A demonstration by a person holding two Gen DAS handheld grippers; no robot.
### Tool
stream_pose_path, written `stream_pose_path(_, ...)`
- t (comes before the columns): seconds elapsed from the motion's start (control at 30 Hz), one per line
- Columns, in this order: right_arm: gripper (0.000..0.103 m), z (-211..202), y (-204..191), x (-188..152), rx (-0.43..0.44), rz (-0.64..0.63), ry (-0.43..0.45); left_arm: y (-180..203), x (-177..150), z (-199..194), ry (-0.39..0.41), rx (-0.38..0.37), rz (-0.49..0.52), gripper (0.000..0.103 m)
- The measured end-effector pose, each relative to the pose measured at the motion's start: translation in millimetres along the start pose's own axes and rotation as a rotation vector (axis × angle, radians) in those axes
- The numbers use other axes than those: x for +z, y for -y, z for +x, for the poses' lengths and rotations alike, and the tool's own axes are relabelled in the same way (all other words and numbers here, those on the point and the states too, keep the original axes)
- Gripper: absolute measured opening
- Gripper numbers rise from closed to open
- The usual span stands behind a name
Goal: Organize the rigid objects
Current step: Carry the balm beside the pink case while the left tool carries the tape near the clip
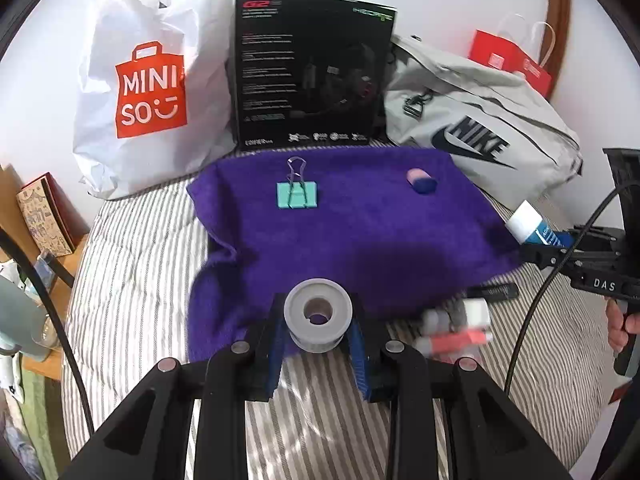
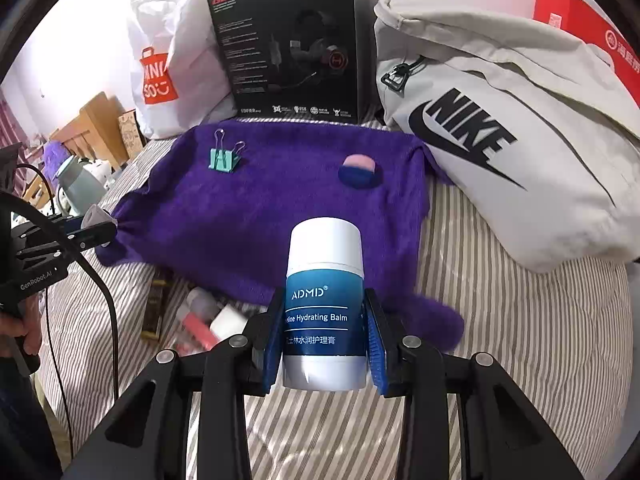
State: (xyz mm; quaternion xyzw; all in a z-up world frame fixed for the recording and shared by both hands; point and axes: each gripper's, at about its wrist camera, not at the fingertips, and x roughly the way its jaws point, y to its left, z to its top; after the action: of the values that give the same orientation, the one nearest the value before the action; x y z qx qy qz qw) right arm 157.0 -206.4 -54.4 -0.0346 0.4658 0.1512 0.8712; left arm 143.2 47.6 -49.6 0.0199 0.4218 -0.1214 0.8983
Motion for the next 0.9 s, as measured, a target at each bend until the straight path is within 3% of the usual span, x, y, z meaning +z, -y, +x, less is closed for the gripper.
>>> stream_pose_path(0.47,0.036,42,0,50,0.015,-0.055,-0.038,-17,45,40,-0.007,0.005,-0.011,0.027)
stream_pose_path(0.73,0.036,54,-6,92,0.041,-0.123,-0.005,-17,78,59,-0.007,0.0,0.025,0.027)
stream_pose_path(0.9,0.036,65,-8,93,0.051,-0.14,-0.008,-24,82,76,-0.031,0.004,0.034,0.027)
